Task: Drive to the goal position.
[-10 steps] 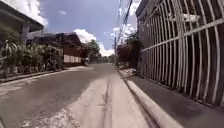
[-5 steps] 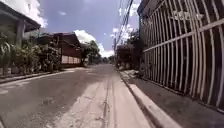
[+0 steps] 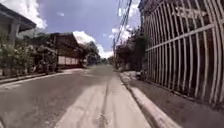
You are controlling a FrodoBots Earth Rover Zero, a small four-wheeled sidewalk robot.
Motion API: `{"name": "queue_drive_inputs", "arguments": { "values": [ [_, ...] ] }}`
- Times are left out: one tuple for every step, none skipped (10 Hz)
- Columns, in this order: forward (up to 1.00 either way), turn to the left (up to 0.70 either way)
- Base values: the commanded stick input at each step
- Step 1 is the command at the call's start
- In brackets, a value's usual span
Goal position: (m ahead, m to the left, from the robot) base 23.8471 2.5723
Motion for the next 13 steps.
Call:
{"name": "queue_drive_inputs", "arguments": {
  "values": [
    [0.70, 0.00],
    [0.70, 0.00],
    [0.70, 0.00],
    [0.70, 0.00],
    [0.70, 0.00],
    [0.70, 0.00],
    [0.70, 0.00],
    [0.70, 0.00],
    [0.70, 0.00],
    [0.70, 0.00],
    [0.70, 0.00],
    [0.70, 0.00],
    [0.70, 0.00]
  ]
}}
